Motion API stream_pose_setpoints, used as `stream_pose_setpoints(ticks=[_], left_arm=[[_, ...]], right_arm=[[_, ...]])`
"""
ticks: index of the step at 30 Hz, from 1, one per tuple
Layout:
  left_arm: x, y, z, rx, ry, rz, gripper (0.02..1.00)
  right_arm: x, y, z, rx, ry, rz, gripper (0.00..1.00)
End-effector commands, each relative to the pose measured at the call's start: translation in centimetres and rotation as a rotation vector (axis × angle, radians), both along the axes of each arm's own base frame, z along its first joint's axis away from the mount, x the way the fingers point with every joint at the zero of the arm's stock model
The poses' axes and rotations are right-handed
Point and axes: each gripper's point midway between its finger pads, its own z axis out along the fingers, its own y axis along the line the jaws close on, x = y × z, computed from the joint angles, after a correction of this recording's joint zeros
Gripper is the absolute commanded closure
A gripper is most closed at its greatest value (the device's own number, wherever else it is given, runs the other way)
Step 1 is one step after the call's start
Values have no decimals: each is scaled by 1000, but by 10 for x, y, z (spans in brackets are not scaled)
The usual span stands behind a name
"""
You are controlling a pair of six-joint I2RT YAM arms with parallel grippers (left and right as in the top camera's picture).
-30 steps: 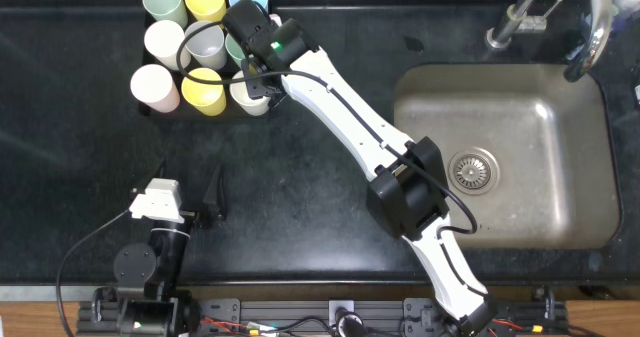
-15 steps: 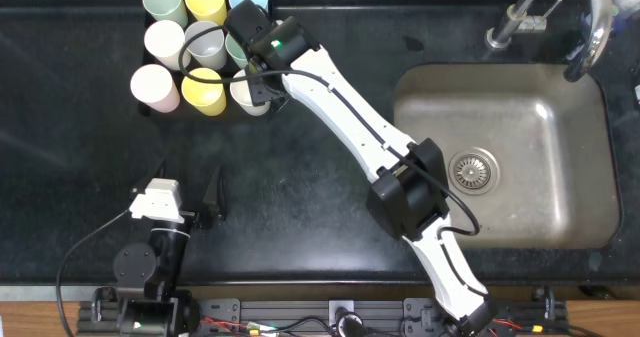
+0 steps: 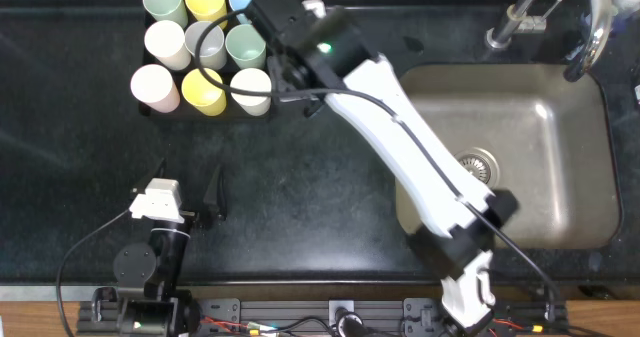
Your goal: Store Cups
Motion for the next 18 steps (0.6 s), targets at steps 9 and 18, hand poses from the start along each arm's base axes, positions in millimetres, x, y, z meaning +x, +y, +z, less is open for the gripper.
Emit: stream_pose_setpoints(ticks=[9,18], left_arm=[[0,1,0,14,-5,3,18],[0,1,0,14,-5,3,18]], right_arm=[[-12,-109,-3,230,-290,-229,194],[-38,-241,-54,196,-546,-593,5]])
